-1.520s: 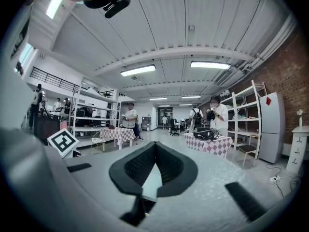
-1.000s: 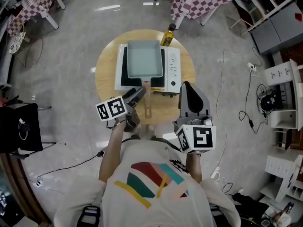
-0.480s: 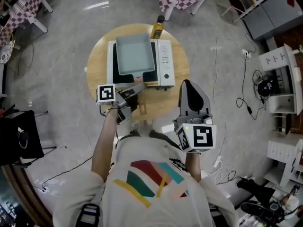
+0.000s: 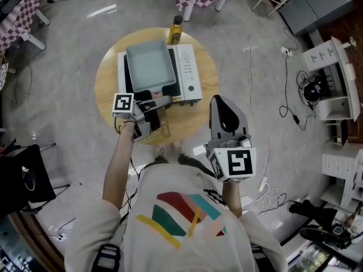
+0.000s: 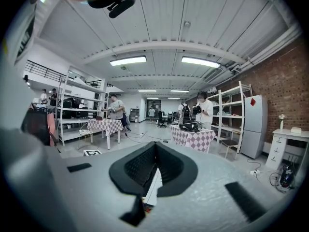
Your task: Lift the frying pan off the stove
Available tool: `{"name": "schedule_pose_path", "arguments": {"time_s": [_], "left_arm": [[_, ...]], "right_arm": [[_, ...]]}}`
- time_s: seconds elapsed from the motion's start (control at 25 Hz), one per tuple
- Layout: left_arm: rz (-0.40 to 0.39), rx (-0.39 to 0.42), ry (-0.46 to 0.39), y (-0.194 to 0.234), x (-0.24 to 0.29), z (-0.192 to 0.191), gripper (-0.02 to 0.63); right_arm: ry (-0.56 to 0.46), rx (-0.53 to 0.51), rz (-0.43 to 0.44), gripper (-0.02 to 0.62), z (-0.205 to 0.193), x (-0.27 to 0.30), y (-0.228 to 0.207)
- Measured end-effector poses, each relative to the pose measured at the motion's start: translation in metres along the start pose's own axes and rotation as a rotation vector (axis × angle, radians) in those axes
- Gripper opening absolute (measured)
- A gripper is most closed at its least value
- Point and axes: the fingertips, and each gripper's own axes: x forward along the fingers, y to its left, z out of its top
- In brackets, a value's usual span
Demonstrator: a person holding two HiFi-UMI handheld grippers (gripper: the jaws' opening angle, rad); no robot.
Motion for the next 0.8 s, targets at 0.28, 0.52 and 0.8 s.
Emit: {"name": "schedule_pose_path", "arguments": {"time_s": [0.28, 0.52, 0.8], "left_arm": [[-0.016, -0.054, 0.037, 0.005, 0.015, -0.006, 0.245], [0.023, -0.109, -0.028, 0.019, 0.013, 0.000, 0.087], [0.020, -0.115, -0.005, 0.014, 0.015, -0.001, 0.050]], "right_arm": [[-0.007, -0.016, -0.001, -0.003, 0.002, -0.003, -0.002], [0.005, -0.021, 0.008, -0.003, -0.002, -0.003, 0.000], [0.011, -0.032, 0.019, -0.003, -0.001, -0.004, 0.003]]}}
